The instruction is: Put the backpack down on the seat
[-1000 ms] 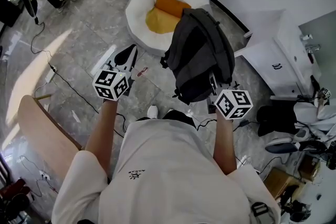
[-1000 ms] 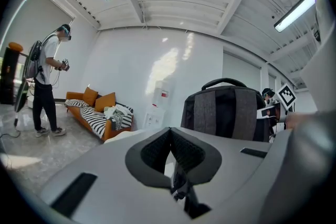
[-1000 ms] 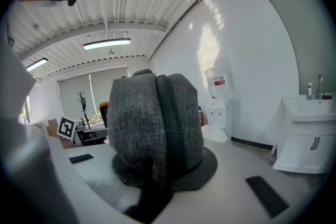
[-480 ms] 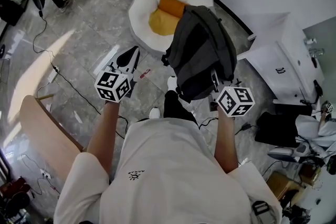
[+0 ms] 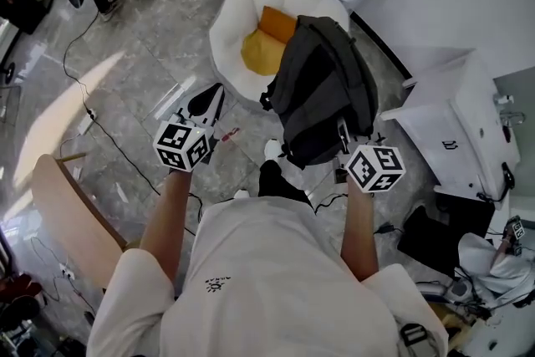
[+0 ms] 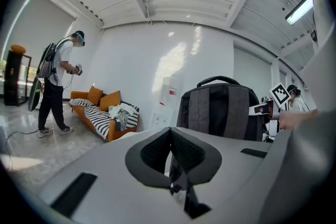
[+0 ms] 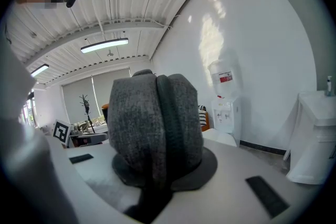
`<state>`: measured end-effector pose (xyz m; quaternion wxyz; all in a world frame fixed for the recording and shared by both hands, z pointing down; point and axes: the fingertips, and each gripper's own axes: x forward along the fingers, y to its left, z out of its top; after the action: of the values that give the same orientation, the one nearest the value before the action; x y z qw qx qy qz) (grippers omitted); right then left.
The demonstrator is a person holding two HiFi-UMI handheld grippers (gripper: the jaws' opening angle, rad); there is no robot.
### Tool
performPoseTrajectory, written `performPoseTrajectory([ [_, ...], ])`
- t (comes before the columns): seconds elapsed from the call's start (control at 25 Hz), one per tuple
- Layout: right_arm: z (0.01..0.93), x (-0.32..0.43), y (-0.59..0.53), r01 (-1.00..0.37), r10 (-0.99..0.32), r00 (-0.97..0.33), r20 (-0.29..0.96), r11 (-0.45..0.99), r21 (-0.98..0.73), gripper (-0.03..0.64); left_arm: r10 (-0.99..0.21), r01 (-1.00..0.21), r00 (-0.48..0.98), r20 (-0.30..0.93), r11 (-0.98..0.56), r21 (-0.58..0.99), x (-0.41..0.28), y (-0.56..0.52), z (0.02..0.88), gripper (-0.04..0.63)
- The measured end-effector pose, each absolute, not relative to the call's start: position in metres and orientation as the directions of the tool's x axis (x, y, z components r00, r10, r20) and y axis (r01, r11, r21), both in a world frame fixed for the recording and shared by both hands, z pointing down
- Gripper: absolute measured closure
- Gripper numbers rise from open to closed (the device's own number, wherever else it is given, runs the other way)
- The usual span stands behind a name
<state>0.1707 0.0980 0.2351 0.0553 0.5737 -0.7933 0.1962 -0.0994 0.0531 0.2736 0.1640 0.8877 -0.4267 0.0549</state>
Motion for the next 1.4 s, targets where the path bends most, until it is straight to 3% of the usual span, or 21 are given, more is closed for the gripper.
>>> performPoseTrajectory([
  [0.6,0.254,0.25,-0.061,-0.902,-0.842,-0.421,0.338,0.348,-0.257,0.548,-0.781,-0.829,0.558,0.281,-0.51,0.227,-0.02,-0.076,0.28,0.578],
  [1.4,0.288,0.257,-0.127,-0.88,-0.797,-0.47,0.38,0.386,-0.278,0.548,-0.769,-0.849,0.528,0.361,-0.495,0.186,-0.012,-0.128,0.301,0.578],
])
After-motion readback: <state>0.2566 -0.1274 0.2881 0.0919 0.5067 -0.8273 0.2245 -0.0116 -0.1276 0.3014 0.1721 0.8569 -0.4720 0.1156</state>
